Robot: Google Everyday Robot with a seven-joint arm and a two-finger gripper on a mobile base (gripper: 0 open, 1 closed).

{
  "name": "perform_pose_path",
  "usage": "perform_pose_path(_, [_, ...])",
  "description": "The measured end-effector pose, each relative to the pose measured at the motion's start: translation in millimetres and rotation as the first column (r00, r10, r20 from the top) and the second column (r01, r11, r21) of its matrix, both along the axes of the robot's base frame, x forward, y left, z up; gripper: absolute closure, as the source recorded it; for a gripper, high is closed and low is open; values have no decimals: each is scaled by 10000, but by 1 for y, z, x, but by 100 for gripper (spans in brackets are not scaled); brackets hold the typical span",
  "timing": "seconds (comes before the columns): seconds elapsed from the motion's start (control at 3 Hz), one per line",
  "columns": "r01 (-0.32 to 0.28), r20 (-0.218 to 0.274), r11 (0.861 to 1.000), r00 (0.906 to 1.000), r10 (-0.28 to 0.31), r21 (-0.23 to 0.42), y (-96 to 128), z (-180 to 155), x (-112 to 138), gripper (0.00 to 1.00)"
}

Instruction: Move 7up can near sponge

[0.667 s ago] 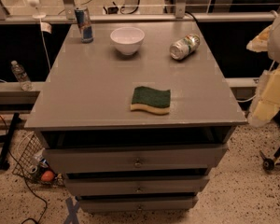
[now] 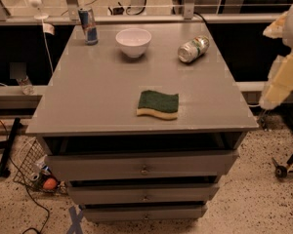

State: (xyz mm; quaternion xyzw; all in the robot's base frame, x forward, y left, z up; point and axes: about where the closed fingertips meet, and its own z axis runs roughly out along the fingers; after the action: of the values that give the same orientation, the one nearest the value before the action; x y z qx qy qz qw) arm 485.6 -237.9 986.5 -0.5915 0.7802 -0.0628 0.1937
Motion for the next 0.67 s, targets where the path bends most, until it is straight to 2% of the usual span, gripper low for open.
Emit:
perform_pose_path(0.33, [396, 643, 9992, 9971, -400, 80, -23, 4, 44, 0])
perform_pose_path(0.67, [1184, 1305, 9888, 9829, -1297, 910, -36, -2, 103, 0])
